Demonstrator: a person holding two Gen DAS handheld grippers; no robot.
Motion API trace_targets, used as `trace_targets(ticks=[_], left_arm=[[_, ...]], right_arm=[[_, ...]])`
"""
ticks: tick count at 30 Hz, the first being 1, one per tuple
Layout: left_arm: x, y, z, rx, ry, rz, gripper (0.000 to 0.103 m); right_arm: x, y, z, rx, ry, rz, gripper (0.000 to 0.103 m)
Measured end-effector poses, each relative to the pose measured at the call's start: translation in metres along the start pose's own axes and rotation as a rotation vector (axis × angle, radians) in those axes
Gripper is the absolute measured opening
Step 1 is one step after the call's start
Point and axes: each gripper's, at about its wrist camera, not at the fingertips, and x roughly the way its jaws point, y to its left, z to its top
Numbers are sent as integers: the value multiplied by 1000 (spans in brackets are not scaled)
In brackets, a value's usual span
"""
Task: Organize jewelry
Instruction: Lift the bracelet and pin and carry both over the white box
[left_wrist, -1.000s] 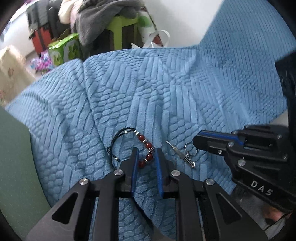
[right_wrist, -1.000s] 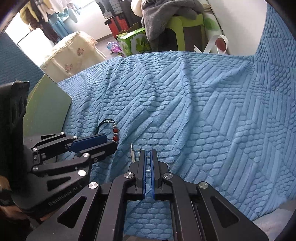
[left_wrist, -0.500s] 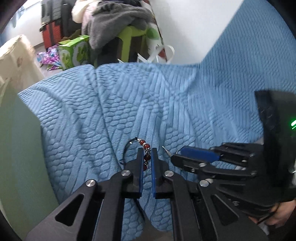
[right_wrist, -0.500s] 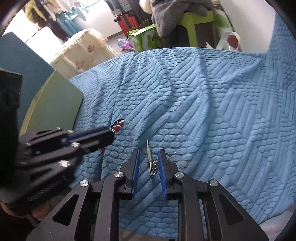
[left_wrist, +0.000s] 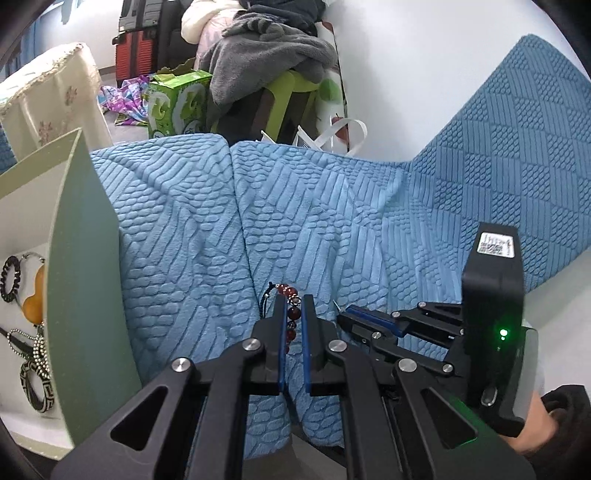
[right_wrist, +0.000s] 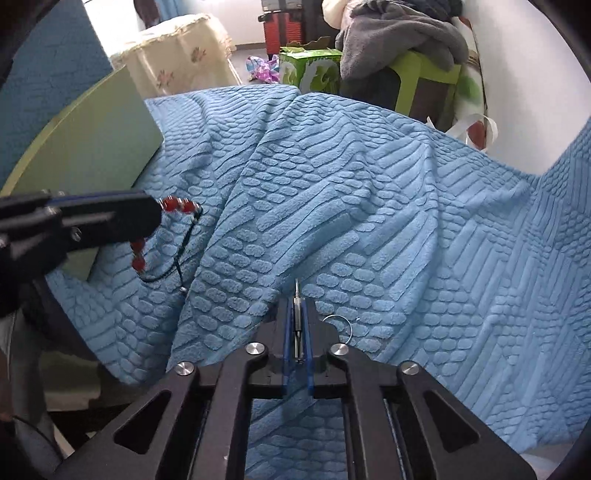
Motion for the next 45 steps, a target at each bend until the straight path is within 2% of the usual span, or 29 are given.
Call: trace_targets(ticks=[8, 17, 26, 32, 39, 45], left_arm=[[-21, 3, 5, -34, -27, -11, 6], [-73, -1, 18, -30, -101, -1, 6], [-143, 13, 38, -40, -221, 26, 6], [-185, 32, 45, -50, -297, 78, 6], [-208, 67, 43, -90, -341, 147, 7], [-199, 103, 29, -136, -307, 200, 7]], right_arm=[[-34, -13, 8, 106, -66, 27, 3], [-93, -9, 36, 152, -186, 39, 3], [-166, 30, 79, 94, -362, 66, 3], [-193, 63, 101, 60, -433, 109, 3], [-198, 103, 123, 20, -452, 175, 3], [-164, 138, 130, -18, -379, 213, 3]])
